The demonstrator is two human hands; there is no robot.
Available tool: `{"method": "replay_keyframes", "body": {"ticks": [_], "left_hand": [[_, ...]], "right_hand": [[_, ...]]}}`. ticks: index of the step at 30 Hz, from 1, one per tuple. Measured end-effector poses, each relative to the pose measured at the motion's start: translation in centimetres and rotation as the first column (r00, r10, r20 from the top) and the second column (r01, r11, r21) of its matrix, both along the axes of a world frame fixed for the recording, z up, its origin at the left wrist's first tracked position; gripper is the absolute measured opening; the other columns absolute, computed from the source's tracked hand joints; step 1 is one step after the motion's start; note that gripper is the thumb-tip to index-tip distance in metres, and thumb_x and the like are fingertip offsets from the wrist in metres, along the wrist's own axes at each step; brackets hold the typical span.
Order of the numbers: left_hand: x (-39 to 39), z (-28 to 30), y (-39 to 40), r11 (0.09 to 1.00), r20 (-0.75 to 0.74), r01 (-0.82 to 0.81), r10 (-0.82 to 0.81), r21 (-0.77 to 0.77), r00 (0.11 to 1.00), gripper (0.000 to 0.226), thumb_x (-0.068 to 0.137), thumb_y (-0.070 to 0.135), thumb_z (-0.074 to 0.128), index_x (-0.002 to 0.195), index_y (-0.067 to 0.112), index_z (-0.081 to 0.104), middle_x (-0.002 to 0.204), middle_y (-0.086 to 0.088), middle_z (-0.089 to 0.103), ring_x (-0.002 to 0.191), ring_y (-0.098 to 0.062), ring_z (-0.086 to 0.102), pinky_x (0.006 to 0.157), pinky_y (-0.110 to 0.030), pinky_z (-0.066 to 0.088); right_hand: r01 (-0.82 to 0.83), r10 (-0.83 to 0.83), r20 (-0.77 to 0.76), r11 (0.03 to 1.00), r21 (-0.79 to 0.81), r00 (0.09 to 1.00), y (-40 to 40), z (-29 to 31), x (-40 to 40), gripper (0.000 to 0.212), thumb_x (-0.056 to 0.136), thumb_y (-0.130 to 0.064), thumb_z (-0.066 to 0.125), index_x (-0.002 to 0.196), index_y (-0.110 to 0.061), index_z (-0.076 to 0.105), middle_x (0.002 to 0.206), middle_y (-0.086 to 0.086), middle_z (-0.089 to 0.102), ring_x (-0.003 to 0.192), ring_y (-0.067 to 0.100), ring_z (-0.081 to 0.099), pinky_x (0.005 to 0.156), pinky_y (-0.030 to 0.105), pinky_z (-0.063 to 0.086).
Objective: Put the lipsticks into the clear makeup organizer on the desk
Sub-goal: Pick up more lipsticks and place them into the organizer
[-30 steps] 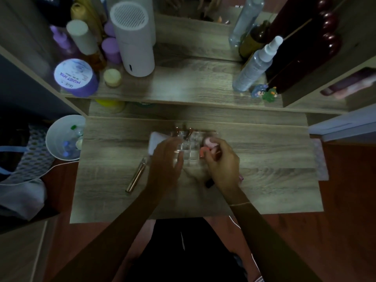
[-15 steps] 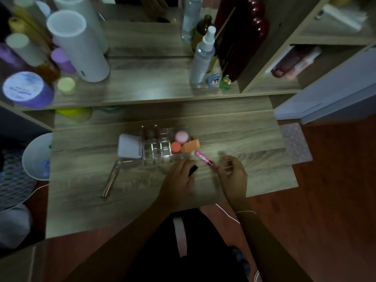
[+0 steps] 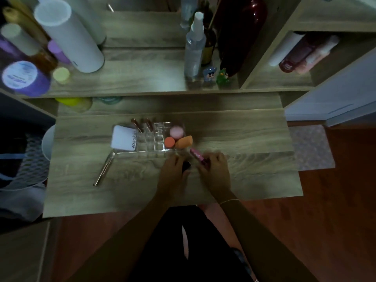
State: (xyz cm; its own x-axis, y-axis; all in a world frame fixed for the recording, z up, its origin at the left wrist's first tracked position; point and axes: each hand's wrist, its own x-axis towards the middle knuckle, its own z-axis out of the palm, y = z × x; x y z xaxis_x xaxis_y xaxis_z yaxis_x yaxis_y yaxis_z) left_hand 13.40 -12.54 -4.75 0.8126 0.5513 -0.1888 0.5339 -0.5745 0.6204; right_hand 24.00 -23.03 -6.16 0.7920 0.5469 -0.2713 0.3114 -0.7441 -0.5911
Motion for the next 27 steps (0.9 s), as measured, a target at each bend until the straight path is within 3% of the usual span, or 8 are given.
{"method": "replay_keyframes", "body": {"ticks": [7, 10, 14, 16, 18, 22, 24, 27], "left_hand": [[-0.8, -0.1, -0.3, 0.996, 0.042, -0.068, 0.071, -0.063, 0.997, 0.024, 0.086, 0.027, 0.056, 0.102, 0.010, 0.061, 0.098, -0.015, 0.059, 0.092, -0.032, 0.053, 0.083, -0.041, 0.042], [-1.7, 0.6, 0.1, 0.991, 0.134, -0.086, 0.100, -0.107, 0.986, 0.035, 0.087, 0.038, 0.045, 0.105, 0.012, 0.061, 0.100, -0.012, 0.064, 0.094, -0.028, 0.055, 0.084, -0.033, 0.039], [-3.3, 1.5, 1.1, 0.977, 0.203, -0.167, 0.192, -0.134, 0.960, 0.028, 0.091, 0.030, 0.051, 0.114, 0.017, 0.060, 0.109, -0.006, 0.065, 0.098, -0.024, 0.058, 0.086, -0.043, 0.048], [-4.1, 2.0, 1.7, 0.972, 0.243, -0.212, 0.230, -0.096, 0.942, 0.024, 0.091, 0.029, 0.052, 0.114, 0.022, 0.058, 0.108, -0.003, 0.064, 0.097, -0.022, 0.058, 0.083, -0.041, 0.049], [-4.5, 2.9, 2.6, 0.961, 0.280, -0.265, 0.277, -0.083, 0.919, 0.023, 0.092, 0.033, 0.050, 0.113, 0.028, 0.056, 0.105, 0.003, 0.064, 0.095, -0.015, 0.058, 0.081, -0.031, 0.048], [-4.1, 3.9, 3.5, 0.952, 0.353, -0.299, 0.304, -0.070, 0.885, 0.015, 0.091, 0.028, 0.054, 0.104, 0.032, 0.058, 0.094, 0.017, 0.061, 0.083, 0.004, 0.054, 0.072, -0.003, 0.037], [-3.5, 4.1, 4.5, 0.947, 0.385, -0.310, 0.317, -0.082, 0.867, 0.015, 0.091, 0.023, 0.057, 0.104, 0.029, 0.058, 0.095, 0.014, 0.063, 0.085, 0.000, 0.056, 0.073, -0.004, 0.038], [-6.3, 5.2, 9.2, 0.896, 0.478, -0.433, 0.424, -0.098, 0.770, 0.015, 0.089, 0.015, 0.064, 0.101, 0.021, 0.059, 0.096, 0.007, 0.064, 0.085, -0.005, 0.060, 0.074, -0.012, 0.044]], "right_hand": [[-0.057, 0.057, -0.013, 0.998, 0.041, 0.998, -0.8, 0.2, 0.8, 0.021, 0.081, -0.013, 0.068, 0.100, -0.005, 0.063, 0.105, 0.018, 0.055, 0.101, 0.034, 0.052, 0.085, 0.039, 0.042], [-0.028, 0.030, -0.013, 0.994, 0.104, 0.999, -1.1, 0.9, 1.3, 0.015, 0.085, -0.017, 0.066, 0.096, -0.008, 0.061, 0.098, 0.014, 0.060, 0.095, 0.029, 0.054, 0.080, 0.037, 0.041], [0.041, -0.031, -0.049, 0.973, 0.226, 0.998, -0.8, 2.8, 2.0, 0.008, 0.088, -0.018, 0.063, 0.095, -0.017, 0.061, 0.089, 0.002, 0.067, 0.080, 0.021, 0.062, 0.071, 0.035, 0.048], [0.054, -0.041, -0.055, 0.958, 0.282, 0.998, -0.1, 4.0, 2.2, 0.010, 0.088, -0.020, 0.064, 0.097, -0.023, 0.061, 0.085, -0.005, 0.066, 0.075, 0.014, 0.062, 0.067, 0.024, 0.048], [0.042, -0.036, -0.027, 0.946, 0.320, 0.999, 0.8, 5.2, 2.5, 0.011, 0.088, -0.024, 0.065, 0.098, -0.027, 0.061, 0.084, -0.010, 0.065, 0.072, 0.008, 0.060, 0.061, 0.012, 0.041], [0.034, -0.038, 0.006, 0.942, 0.335, 0.999, 1.8, 6.8, 3.2, 0.013, 0.086, -0.031, 0.064, 0.091, -0.038, 0.057, 0.076, -0.020, 0.061, 0.070, -0.007, 0.057, 0.060, 0.004, 0.038], [0.008, -0.013, 0.014, 0.945, 0.327, 1.000, 3.2, 7.2, 3.8, 0.007, 0.084, -0.032, 0.064, 0.089, -0.034, 0.059, 0.075, -0.018, 0.061, 0.068, -0.004, 0.057, 0.059, 0.008, 0.038], [-0.147, 0.120, 0.100, 0.930, 0.336, 0.988, 9.3, 8.7, 1.4, 0.009, 0.082, -0.021, 0.069, 0.091, -0.018, 0.067, 0.084, 0.000, 0.068, 0.076, 0.014, 0.061, 0.067, 0.028, 0.046]]}}
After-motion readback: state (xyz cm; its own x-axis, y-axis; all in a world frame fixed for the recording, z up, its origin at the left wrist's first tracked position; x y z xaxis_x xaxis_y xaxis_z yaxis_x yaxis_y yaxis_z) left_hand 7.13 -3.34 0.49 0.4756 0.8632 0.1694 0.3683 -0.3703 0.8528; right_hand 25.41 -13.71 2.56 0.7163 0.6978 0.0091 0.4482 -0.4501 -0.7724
